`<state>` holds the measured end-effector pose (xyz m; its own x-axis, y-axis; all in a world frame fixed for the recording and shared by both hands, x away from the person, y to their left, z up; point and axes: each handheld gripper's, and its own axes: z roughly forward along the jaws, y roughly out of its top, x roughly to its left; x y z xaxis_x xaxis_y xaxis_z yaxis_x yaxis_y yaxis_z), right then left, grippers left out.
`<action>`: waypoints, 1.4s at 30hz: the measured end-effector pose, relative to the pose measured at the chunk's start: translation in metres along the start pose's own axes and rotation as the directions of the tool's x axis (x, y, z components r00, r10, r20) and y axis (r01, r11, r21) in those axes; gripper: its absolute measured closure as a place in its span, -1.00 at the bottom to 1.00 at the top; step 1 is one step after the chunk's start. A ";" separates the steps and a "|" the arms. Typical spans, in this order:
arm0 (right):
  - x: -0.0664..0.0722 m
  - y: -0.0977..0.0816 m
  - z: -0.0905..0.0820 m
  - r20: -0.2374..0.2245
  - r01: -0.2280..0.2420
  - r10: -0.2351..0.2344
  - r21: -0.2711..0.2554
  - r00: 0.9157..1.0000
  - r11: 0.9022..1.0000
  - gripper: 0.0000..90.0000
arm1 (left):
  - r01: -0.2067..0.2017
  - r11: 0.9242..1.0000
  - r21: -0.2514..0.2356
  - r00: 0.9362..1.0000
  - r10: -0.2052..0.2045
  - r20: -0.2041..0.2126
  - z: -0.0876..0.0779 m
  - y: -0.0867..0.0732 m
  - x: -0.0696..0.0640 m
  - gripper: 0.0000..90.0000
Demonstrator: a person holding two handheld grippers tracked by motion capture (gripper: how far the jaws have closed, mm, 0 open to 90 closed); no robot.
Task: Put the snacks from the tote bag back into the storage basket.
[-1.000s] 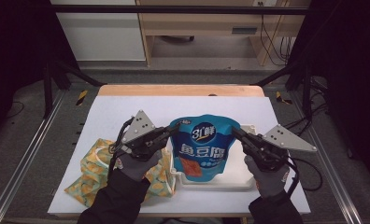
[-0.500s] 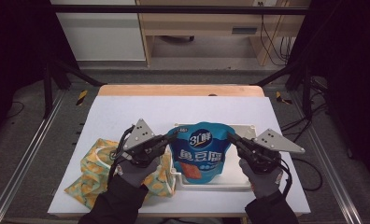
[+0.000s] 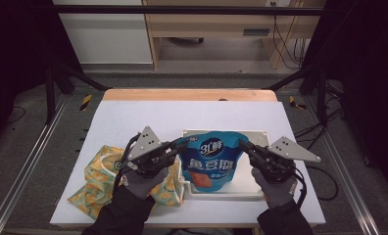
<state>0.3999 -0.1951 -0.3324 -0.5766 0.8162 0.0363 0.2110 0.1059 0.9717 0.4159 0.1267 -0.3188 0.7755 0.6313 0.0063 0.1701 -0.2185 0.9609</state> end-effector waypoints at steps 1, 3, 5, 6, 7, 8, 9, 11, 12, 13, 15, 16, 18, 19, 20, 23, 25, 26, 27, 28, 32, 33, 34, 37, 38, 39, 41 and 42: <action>0.000 0.000 0.000 -0.001 -0.002 0.002 -0.002 1.000 1.000 0.91 | -0.003 1.000 -0.004 1.000 0.003 0.000 -0.001 0.001 -0.001 0.71; -0.001 0.000 0.000 0.000 -0.005 0.005 -0.005 1.000 1.000 0.86 | -0.014 1.000 -0.006 1.000 0.014 -0.006 -0.005 0.002 -0.002 0.60; -0.001 0.000 0.000 0.000 -0.006 0.006 -0.006 1.000 1.000 0.79 | -0.030 1.000 -0.003 0.999 0.030 -0.013 -0.010 0.002 -0.004 0.49; -0.002 0.000 -0.001 0.004 -0.007 0.007 -0.009 1.000 1.000 0.76 | -0.040 0.999 -0.002 0.999 0.040 -0.021 -0.013 0.001 -0.004 0.44; -0.002 0.000 -0.002 0.004 -0.009 0.009 -0.019 1.000 1.000 0.71 | -0.050 0.999 0.002 0.998 0.050 -0.028 -0.016 0.001 -0.004 0.39; -0.002 0.001 -0.002 0.005 -0.011 0.011 -0.028 1.000 1.000 0.66 | -0.050 0.999 -0.003 0.998 0.050 -0.033 -0.019 -0.001 -0.004 0.35; -0.002 0.001 -0.003 0.006 -0.008 0.009 -0.034 1.000 0.999 0.62 | -0.052 0.999 0.001 0.998 0.052 -0.037 -0.022 -0.002 -0.004 0.31; -0.002 0.001 -0.005 0.008 -0.003 0.003 -0.046 1.000 0.999 0.52 | -0.055 0.998 0.007 0.997 0.055 -0.050 -0.028 -0.006 -0.002 0.25; -0.002 0.000 -0.006 0.012 0.000 0.001 -0.049 1.000 0.999 0.47 | -0.052 0.999 0.005 0.997 0.052 -0.056 -0.032 -0.008 -0.001 0.22; -0.002 0.000 -0.007 0.018 0.006 -0.005 -0.053 1.000 0.999 0.42 | -0.051 0.999 0.009 0.997 0.052 -0.060 -0.035 -0.011 0.001 0.20; -0.003 -0.002 -0.008 0.022 0.006 -0.005 -0.055 1.000 0.998 0.29 | -0.043 0.999 0.007 0.997 0.043 -0.070 -0.042 -0.016 0.004 0.17; -0.003 -0.002 -0.008 0.020 0.002 -0.001 -0.053 1.000 0.999 0.27 | -0.036 0.999 0.005 0.997 0.036 -0.075 -0.046 -0.018 0.006 0.15; -0.003 -0.004 -0.008 0.014 0.003 -0.003 -0.036 1.000 0.999 0.20 | -0.029 1.000 0.006 0.996 0.029 -0.089 -0.052 -0.022 0.010 0.13; -0.003 -0.005 -0.008 0.017 0.009 -0.009 -0.035 1.000 0.999 0.15 | -0.024 1.000 0.002 0.995 0.025 -0.099 -0.056 -0.024 0.013 0.12; -0.003 -0.007 -0.008 0.017 0.011 -0.010 -0.031 1.000 0.999 0.11 | -0.015 1.000 0.000 0.994 0.015 -0.106 -0.061 -0.027 0.015 0.10; -0.002 -0.010 -0.008 0.018 0.013 -0.013 -0.036 1.000 0.999 0.01 | 0.001 1.000 -0.003 0.992 -0.001 -0.127 -0.072 -0.034 0.021 0.07; -0.002 -0.012 -0.009 0.016 0.015 -0.015 -0.033 1.000 0.999 -0.03 | 0.001 1.000 -0.002 0.989 -0.001 -0.148 -0.078 -0.039 0.024 0.04; -0.002 -0.013 -0.009 0.016 0.018 -0.017 -0.032 1.000 0.999 -0.05 | 0.004 1.000 0.002 0.988 -0.003 -0.157 -0.082 -0.041 0.026 0.03; -0.002 -0.014 -0.009 0.018 0.018 -0.018 -0.030 1.000 0.999 -0.06 | 0.008 1.000 0.004 0.986 -0.007 -0.165 -0.085 -0.044 0.028 0.02; -0.002 -0.015 -0.009 0.021 0.020 -0.019 -0.029 1.000 0.999 -0.07 | 0.015 1.000 0.002 0.985 -0.014 -0.170 -0.087 -0.047 0.029 0.01; -0.005 -0.023 -0.009 0.036 0.017 -0.017 -0.016 0.999 1.000 -0.12 | 0.041 0.999 0.007 0.980 -0.039 -0.195 -0.096 -0.059 0.038 -0.01; -0.006 -0.025 -0.009 0.040 0.018 -0.018 -0.012 0.999 1.000 -0.13 | 0.047 0.999 0.014 0.978 -0.043 -0.202 -0.098 -0.061 0.040 -0.02; -0.007 -0.027 -0.009 0.045 0.019 -0.018 -0.009 0.999 1.000 -0.15 | 0.046 0.999 0.016 0.977 -0.041 -0.209 -0.099 -0.064 0.041 -0.03; -0.009 -0.032 -0.009 0.048 0.021 -0.021 0.003 0.999 1.000 -0.19 | 0.055 0.998 0.023 0.974 -0.048 -0.221 -0.102 -0.070 0.045 -0.06; -0.009 -0.035 -0.009 0.050 0.024 -0.024 0.009 0.998 1.000 -0.20 | 0.058 0.998 0.024 0.973 -0.051 -0.225 -0.104 -0.072 0.046 -0.07; -0.009 -0.037 -0.009 0.053 0.025 -0.025 0.012 0.998 1.000 -0.22 | 0.060 0.998 0.024 0.972 -0.053 -0.227 -0.105 -0.074 0.046 -0.09; -0.011 -0.041 -0.008 0.056 0.021 -0.022 0.021 0.998 1.000 -0.26 | 0.059 0.998 0.027 0.970 -0.051 -0.239 -0.107 -0.078 0.047 -0.11; -0.012 -0.043 -0.008 0.054 0.016 -0.017 0.021 0.998 1.000 -0.27 | 0.057 0.998 0.028 0.968 -0.048 -0.245 -0.109 -0.080 0.047 -0.13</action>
<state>0.3916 -0.2140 -0.3727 -0.5366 0.8438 0.0070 0.2186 0.1310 0.9670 0.3726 0.2548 -0.3657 0.5935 0.8044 0.0274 0.2311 -0.2029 0.9515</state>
